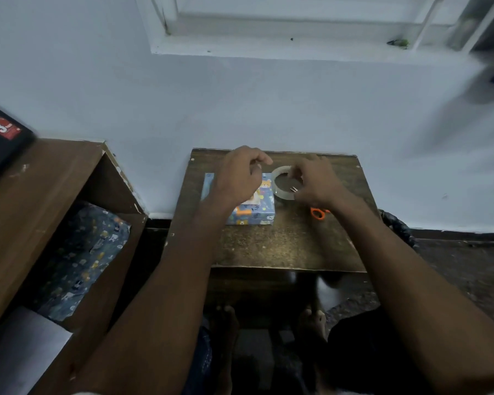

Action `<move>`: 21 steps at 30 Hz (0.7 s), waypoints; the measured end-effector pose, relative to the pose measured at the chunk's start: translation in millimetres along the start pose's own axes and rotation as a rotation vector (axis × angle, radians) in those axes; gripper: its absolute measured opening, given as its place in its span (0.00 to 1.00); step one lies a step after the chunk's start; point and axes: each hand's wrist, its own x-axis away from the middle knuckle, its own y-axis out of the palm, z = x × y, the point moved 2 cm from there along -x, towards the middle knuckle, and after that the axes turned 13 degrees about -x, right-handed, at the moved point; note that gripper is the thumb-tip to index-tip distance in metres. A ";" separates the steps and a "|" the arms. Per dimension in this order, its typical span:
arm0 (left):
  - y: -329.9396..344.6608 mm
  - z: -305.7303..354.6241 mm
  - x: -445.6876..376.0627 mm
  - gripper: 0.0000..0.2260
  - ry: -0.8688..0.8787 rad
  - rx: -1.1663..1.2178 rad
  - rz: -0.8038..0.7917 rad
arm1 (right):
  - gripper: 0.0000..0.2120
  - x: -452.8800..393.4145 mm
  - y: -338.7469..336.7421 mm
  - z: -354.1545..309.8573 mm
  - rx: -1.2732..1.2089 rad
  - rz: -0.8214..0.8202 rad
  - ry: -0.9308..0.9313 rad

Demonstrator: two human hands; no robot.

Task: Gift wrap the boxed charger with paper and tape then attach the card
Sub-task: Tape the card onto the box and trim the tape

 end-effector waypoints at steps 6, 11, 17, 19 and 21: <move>15.5 20.3 -2.4 0.16 0.000 0.080 -0.078 | 0.17 8.1 10.1 15.6 0.188 -0.006 -0.072; 20.9 23.6 -3.6 0.18 -0.013 0.082 -0.110 | 0.06 2.1 -7.0 19.2 -0.048 0.086 -0.197; 17.0 35.1 -7.8 0.15 -0.126 0.372 -0.146 | 0.09 16.9 -47.6 33.9 -0.374 0.109 -0.245; 14.0 39.7 -8.2 0.14 -0.174 0.484 -0.180 | 0.11 22.3 -52.5 38.3 -0.423 0.116 -0.266; 10.4 45.6 -5.5 0.11 -0.190 0.572 -0.209 | 0.12 23.7 -54.7 40.8 -0.461 0.124 -0.266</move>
